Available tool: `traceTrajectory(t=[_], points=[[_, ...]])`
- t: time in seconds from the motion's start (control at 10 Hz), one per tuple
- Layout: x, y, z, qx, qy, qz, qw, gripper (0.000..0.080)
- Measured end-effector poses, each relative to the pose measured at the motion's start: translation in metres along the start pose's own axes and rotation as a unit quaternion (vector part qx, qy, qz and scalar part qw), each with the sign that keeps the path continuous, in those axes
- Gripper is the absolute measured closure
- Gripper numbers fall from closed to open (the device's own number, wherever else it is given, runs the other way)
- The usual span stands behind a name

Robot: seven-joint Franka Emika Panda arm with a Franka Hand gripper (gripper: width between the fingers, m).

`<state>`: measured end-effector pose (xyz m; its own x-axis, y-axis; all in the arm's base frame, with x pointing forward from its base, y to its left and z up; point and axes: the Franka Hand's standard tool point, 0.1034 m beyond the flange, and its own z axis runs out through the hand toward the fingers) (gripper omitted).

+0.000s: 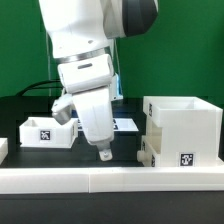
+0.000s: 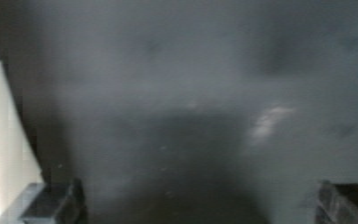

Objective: Assemble drawer

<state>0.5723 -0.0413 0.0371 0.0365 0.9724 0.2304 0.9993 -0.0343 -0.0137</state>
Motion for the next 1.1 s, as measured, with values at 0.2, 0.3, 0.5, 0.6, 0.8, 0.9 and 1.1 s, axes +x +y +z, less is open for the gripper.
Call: traceTrajectory(t=[0.2, 0.3, 0.5, 0.6, 0.8, 0.9, 1.1], points=[[-0.015, -0.016, -0.015, 0.0, -0.009, 0.012, 1.0, 0.015], [-0.021, -0.022, -0.017, 0.006, -0.009, 0.019, 1.0, 0.015], [-0.023, -0.025, -0.015, 0.015, -0.006, 0.026, 1.0, 0.015], [-0.022, -0.025, -0.015, 0.015, -0.006, 0.061, 0.998, 0.015], [-0.022, -0.025, -0.015, 0.015, -0.006, 0.116, 0.993, 0.015], [-0.021, -0.025, -0.014, 0.015, -0.006, 0.161, 0.987, 0.015], [-0.026, -0.027, -0.016, 0.006, -0.002, 0.232, 0.973, 0.015]])
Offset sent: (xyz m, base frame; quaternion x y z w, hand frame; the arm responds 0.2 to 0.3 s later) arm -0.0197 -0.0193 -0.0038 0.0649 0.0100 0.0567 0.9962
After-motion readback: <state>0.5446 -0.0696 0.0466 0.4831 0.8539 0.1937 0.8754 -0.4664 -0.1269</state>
